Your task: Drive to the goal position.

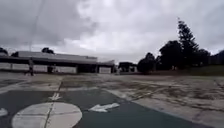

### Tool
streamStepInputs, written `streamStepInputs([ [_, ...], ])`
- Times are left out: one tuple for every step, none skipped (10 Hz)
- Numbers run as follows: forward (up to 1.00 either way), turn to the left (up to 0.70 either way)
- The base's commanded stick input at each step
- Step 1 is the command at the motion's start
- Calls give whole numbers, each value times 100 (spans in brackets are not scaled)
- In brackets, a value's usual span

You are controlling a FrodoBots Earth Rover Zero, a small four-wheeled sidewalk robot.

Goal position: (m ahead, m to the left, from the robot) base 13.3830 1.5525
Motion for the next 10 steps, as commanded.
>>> streamStepInputs([
  [70, -34],
  [70, -35],
  [70, -29],
  [70, 0],
  [70, 0],
  [70, 0],
  [70, -17],
  [70, -35],
  [70, -27],
  [70, 0],
])
